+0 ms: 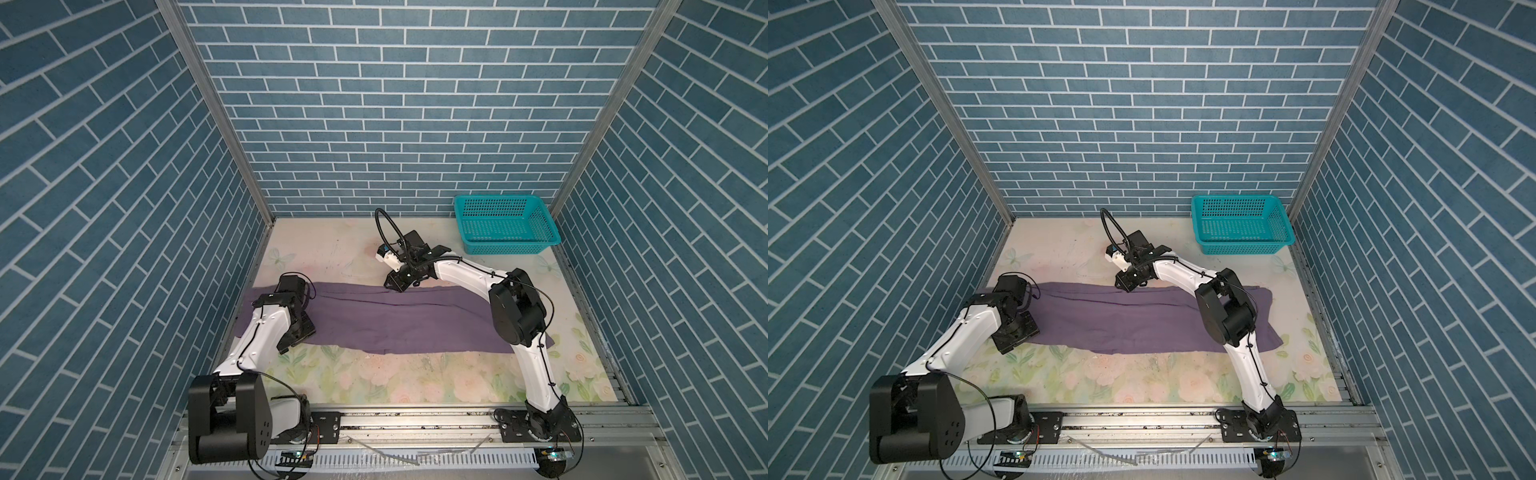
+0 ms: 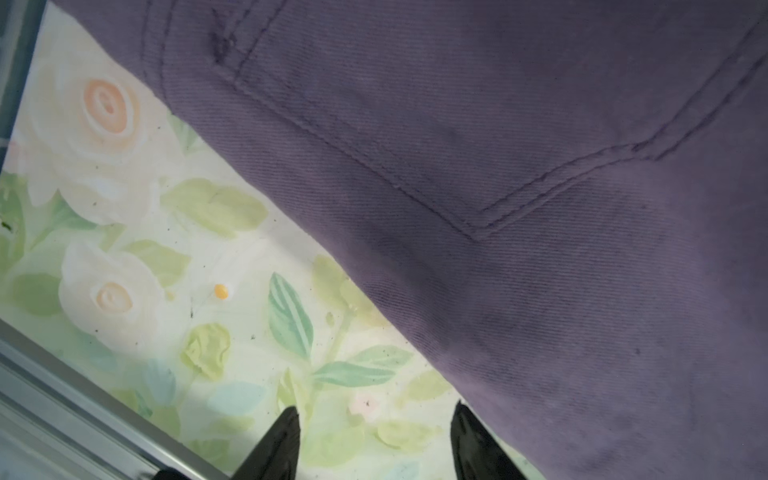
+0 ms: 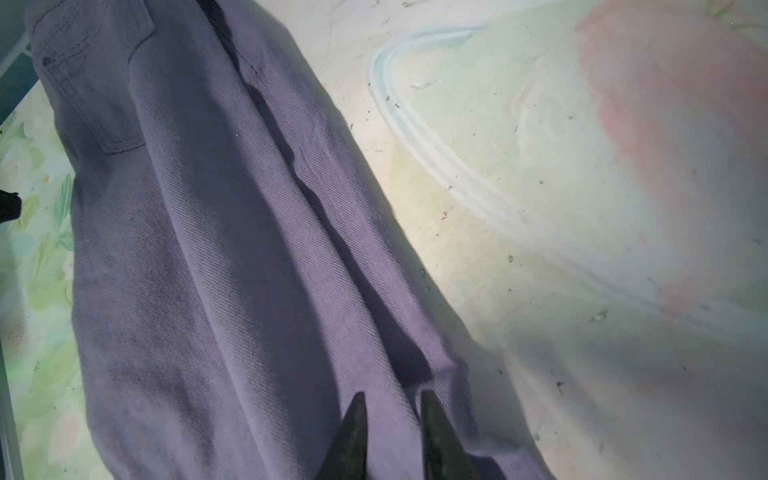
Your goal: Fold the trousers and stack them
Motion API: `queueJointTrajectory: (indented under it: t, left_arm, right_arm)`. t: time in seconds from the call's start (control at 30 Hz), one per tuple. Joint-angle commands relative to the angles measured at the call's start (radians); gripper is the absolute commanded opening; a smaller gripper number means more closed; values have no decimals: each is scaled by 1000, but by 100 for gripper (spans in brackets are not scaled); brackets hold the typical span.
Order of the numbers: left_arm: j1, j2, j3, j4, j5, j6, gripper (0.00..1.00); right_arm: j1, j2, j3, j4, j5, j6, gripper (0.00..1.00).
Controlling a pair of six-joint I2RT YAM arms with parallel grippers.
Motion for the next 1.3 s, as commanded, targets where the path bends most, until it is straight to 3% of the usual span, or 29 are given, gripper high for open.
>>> queueJointTrajectory:
  t: [0.0, 0.37, 0.43, 0.57, 0.7, 0.9, 1.07, 1.27]
  left_arm:
    - [10, 21, -21, 42, 3, -11, 61]
    - [40, 116, -34, 102, 15, 7, 63]
    - [49, 132, -39, 116, 17, 12, 63]
    - [71, 149, -52, 145, 25, 19, 50]
    - [82, 174, -52, 158, 23, 26, 29]
    - [84, 200, -60, 186, 29, 19, 9]
    - [83, 226, -69, 200, 35, 19, 0]
    - [83, 238, -74, 208, 30, 21, 0]
  right_arm:
    - [11, 56, 47, -58, -28, -63, 27]
    - [32, 149, 109, -80, -35, -62, 32]
    - [36, 159, 114, -82, -23, -63, 25]
    - [37, 175, 126, -97, 0, -64, 0]
    - [35, 166, 120, -85, 50, -66, 0]
    - [7, 130, 127, -41, 125, -59, 0]
    - [-41, 126, 187, -43, 134, -33, 0]
    - [-82, 134, 228, -34, 129, -2, 0]
